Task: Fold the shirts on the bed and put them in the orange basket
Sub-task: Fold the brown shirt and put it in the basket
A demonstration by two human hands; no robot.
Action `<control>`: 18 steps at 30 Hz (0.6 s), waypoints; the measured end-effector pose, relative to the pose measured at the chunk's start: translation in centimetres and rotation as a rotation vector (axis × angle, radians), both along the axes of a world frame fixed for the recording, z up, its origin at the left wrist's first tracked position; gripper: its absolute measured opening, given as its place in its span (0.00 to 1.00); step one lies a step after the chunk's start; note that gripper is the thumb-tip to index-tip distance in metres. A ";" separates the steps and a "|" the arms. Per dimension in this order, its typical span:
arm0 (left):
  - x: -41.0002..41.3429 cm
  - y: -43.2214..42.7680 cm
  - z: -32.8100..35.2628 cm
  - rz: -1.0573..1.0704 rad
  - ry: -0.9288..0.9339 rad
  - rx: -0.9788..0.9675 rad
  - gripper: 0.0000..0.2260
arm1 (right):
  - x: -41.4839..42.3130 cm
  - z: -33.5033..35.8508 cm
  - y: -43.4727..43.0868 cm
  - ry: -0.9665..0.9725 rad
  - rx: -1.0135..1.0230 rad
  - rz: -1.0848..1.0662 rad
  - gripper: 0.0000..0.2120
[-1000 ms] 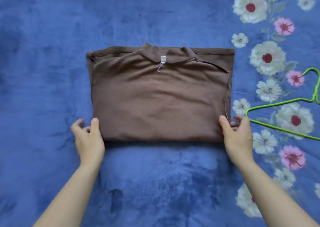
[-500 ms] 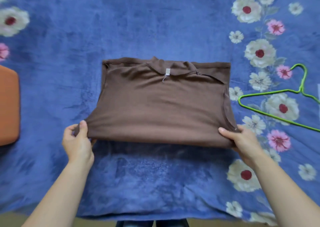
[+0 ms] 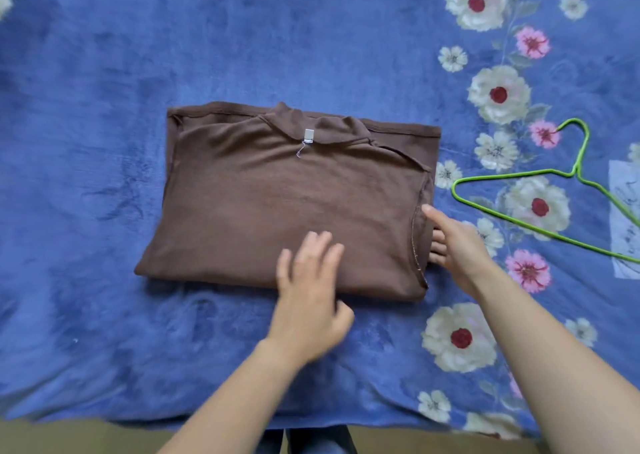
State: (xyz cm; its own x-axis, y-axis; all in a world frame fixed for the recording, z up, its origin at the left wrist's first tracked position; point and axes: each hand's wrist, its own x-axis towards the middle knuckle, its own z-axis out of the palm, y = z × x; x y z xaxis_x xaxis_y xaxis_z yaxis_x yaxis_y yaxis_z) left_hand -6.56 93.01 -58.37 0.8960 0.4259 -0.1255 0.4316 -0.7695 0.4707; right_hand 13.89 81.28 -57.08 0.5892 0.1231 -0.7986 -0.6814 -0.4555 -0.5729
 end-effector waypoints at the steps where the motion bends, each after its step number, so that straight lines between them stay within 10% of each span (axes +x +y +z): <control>1: 0.8 -1.7 -0.4 -0.111 0.050 0.008 0.40 | 0.6 -0.1 0.5 -0.027 0.000 0.007 0.11; 7: 4.6 -5.9 -3.4 -0.081 0.319 -0.011 0.58 | 3.0 -1.3 3.5 -0.166 -0.020 0.060 0.16; 18: 1.6 1.0 3.6 0.483 -0.342 -1.173 0.18 | 3.7 4.9 13.6 -0.151 0.133 0.124 0.11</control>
State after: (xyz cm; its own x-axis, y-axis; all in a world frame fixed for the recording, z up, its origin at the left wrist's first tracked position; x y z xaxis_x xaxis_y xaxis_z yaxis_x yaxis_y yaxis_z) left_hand -4.95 93.98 -54.81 0.7452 0.5041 -0.4365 0.2727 0.3670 0.8893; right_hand 17.60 94.83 -52.15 0.6746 0.3000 -0.6745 -0.5270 -0.4441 -0.7246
